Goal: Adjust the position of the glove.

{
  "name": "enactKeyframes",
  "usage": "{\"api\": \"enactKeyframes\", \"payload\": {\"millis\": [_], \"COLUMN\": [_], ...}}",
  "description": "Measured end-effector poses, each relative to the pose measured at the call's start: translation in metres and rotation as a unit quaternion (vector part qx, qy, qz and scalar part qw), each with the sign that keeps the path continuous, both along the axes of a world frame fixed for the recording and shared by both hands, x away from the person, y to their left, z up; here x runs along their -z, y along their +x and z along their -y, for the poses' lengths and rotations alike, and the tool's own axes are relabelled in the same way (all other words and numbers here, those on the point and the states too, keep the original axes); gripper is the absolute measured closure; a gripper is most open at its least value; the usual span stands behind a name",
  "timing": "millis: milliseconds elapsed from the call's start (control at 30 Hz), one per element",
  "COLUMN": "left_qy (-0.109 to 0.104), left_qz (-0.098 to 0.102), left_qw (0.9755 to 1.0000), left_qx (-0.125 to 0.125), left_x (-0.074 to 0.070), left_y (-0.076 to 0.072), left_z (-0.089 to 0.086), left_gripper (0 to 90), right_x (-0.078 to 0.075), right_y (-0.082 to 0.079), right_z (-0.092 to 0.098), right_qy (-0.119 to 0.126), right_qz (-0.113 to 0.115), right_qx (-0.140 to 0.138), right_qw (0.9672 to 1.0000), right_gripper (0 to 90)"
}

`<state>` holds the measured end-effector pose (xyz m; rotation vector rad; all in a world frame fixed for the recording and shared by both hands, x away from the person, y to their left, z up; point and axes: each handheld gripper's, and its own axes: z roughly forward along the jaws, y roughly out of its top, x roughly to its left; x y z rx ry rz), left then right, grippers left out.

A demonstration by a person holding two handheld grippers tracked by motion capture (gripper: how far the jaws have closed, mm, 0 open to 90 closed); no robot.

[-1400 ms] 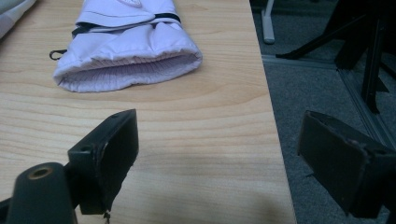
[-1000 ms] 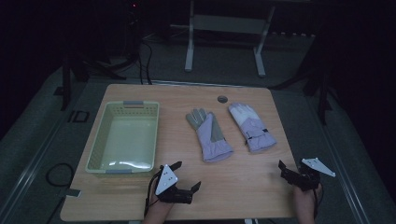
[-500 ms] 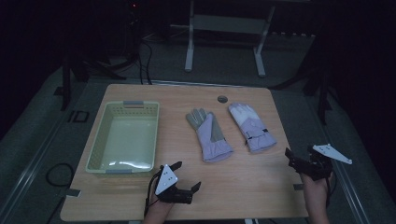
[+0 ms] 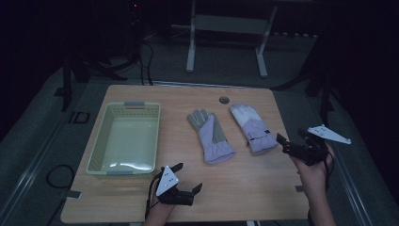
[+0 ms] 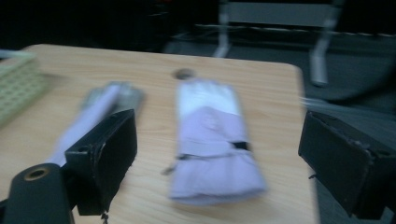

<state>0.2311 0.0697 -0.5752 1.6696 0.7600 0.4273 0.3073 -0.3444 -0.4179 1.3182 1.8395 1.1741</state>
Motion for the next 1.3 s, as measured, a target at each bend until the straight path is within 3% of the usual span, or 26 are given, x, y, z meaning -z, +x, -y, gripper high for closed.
{"api": "enactKeyframes", "payload": {"millis": [167,267,633,933,1300], "left_qy": [0.001,0.000,-0.002,-0.004,-0.009], "left_qz": [0.001,-0.001,-0.003,-0.006,-0.006], "left_qw": [1.0000,1.0000,1.0000,0.9999,0.9999], "left_qx": [0.003,0.004,0.006,0.008,0.008], "left_x": [0.000,0.000,0.000,0.000,0.000], "left_y": [0.000,0.000,0.000,0.000,0.001], "left_z": [0.001,0.001,0.000,0.000,-0.001], "left_gripper": [1.5,1.5,1.5,1.5,1.5], "right_x": [-0.007,-0.009,-0.002,0.021,0.060], "right_y": [0.008,0.015,0.038,0.063,0.088], "right_z": [-0.023,-0.040,-0.102,-0.147,-0.182], "right_qy": [0.003,0.001,-0.029,-0.047,-0.064], "right_qz": [-0.002,-0.006,-0.013,-0.040,-0.083], "right_qx": [-0.046,-0.066,-0.093,-0.110,-0.108], "right_qw": [0.9989,0.9978,0.9952,0.9920,0.9886], "right_gripper": [21.4,21.2,28.3,32.4,37.6]}}
